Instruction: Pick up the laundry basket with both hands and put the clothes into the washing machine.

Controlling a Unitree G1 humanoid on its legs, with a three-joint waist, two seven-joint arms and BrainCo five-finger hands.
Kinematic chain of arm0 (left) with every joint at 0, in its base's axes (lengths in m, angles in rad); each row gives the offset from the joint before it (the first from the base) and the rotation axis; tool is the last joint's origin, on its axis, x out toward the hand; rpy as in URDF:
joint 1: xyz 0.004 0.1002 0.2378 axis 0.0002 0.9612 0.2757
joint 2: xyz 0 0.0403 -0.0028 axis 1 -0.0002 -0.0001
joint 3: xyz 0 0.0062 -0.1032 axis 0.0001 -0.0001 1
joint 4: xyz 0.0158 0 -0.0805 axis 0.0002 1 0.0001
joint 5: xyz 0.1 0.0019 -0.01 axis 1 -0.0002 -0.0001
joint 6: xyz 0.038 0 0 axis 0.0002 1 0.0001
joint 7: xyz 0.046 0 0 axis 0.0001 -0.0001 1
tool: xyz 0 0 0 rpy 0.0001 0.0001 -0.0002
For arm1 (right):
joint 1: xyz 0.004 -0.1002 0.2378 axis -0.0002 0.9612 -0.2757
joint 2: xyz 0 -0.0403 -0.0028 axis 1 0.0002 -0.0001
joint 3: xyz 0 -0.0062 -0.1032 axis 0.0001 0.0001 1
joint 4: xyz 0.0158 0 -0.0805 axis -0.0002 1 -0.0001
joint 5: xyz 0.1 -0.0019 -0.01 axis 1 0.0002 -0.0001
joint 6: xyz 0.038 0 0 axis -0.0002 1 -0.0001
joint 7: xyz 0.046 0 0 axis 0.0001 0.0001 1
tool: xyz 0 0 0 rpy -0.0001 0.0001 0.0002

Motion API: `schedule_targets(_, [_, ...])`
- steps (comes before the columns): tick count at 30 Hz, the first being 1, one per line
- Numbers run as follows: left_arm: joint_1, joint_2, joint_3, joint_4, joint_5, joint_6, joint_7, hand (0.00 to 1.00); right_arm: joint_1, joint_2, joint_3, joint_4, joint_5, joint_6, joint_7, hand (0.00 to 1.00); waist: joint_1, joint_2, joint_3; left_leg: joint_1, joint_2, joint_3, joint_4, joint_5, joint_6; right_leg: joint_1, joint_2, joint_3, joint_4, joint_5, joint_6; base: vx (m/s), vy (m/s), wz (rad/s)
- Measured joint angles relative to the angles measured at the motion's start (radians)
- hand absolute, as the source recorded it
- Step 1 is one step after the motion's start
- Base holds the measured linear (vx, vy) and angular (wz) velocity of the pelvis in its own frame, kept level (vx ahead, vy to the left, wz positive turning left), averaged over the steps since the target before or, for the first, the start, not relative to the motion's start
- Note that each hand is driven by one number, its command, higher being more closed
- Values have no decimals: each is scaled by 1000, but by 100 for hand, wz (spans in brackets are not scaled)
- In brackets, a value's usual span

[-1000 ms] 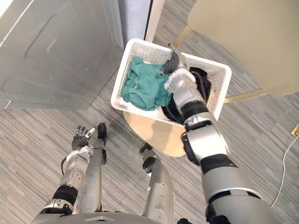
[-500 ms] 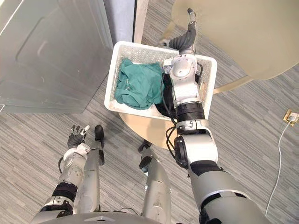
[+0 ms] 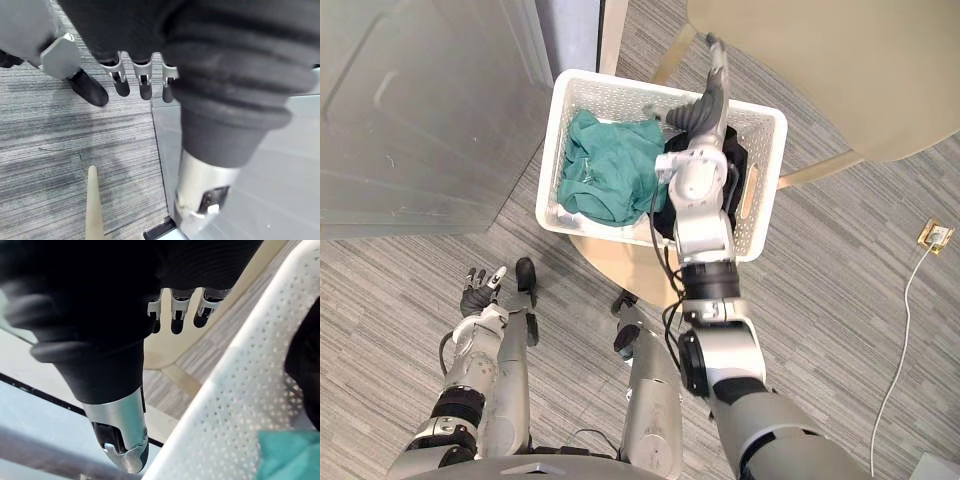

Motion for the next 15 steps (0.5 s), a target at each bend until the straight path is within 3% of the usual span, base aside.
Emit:
schedule_targets(4, [-15,-8,25,17,1,7,7,0,148,58,6,-78,-1,-3,11,0,-16,-12,24,-2,1,2,33,-26,9,9,-3,6,4,-5,8,6,-11,-2])
schedule_targets(10, [-18,-9,19,13,1,7,9,0,172,80,-1,-69,-7,-2,26,0,-11,-13,44,-3,1,1,29,-26,8,10,-3,3,1,-3,7,13,-16,1])
schedule_targets(15, [-18,-6,15,11,0,6,8,0,30,52,-3,214,-7,1,78,0,-6,-11,47,-8,-1,-2,24,-22,2,7,-4,-1,-2,-1,4,22,-16,1])
